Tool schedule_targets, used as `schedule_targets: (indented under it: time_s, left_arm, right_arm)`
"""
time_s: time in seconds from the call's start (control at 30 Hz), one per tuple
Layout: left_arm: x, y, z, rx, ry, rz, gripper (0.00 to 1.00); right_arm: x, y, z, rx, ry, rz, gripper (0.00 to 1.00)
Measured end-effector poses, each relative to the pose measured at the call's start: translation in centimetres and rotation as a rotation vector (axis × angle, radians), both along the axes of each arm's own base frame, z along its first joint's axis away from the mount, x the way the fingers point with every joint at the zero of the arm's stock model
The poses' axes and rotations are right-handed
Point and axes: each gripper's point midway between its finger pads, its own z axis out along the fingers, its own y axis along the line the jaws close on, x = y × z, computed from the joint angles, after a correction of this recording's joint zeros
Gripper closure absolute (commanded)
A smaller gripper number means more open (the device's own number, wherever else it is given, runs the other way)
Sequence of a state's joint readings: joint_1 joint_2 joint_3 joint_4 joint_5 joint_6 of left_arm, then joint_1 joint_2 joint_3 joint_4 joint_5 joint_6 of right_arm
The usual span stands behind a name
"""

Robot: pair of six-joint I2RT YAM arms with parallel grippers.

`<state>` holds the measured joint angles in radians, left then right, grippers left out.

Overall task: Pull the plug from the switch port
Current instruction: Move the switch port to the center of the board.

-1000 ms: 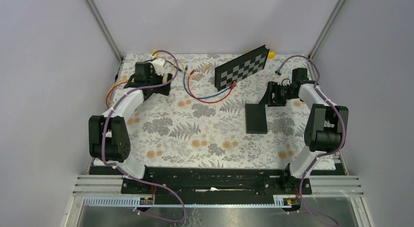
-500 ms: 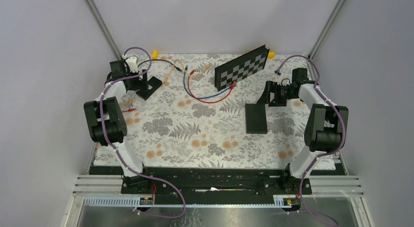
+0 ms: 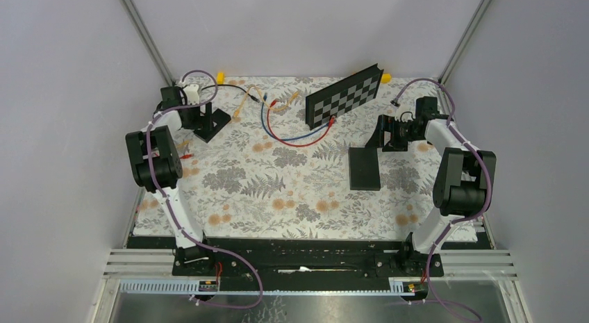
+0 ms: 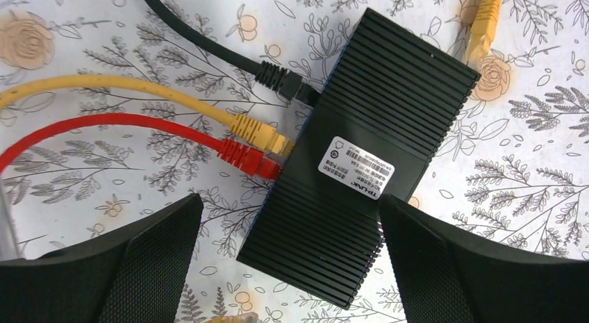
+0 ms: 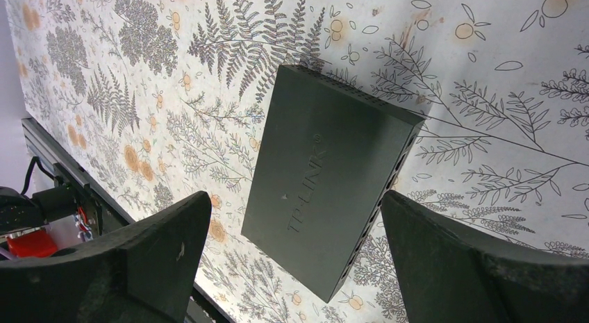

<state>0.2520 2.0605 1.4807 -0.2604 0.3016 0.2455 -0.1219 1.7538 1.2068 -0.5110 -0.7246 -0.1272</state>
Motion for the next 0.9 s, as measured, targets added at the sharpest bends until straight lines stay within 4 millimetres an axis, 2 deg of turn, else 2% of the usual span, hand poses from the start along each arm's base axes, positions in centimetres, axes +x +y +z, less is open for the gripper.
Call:
schedule_targets:
  time_s: [0.17, 0.53, 0.6, 0.73, 0.9]
  left_arm:
    - [0.1, -0.7, -0.7, -0.035, 0.024, -0.031, 0.05]
    - [-0.4, -2.4, -1.1, -0.104, 0.034, -0.107, 0.31]
    - [-1.0, -3.0, -1.1, -0.124, 0.035, -0.121, 0.35]
    - [-3.5, -4.3, -1.3, -0.168, 0.059, -0.144, 0.44]
    - [-6.6, -6.6, -1.4, -0.203, 0.092, -0.171, 0.47]
  right_arm:
    - [0.0, -0.1, 0.0, 0.001, 0.001, -0.003, 0.0]
    - [0.0, -0.2, 0.0, 0.002, 0.001, -0.004, 0.0]
    - [0.0, -0.2, 0.0, 0.002, 0.001, -0.004, 0.0]
    - [0.0, -0.1, 0.0, 0.002, 0.001, -0.004, 0.0]
    - [0.0, -0.2, 0.0, 0.002, 0.003, -0.004, 0.0]
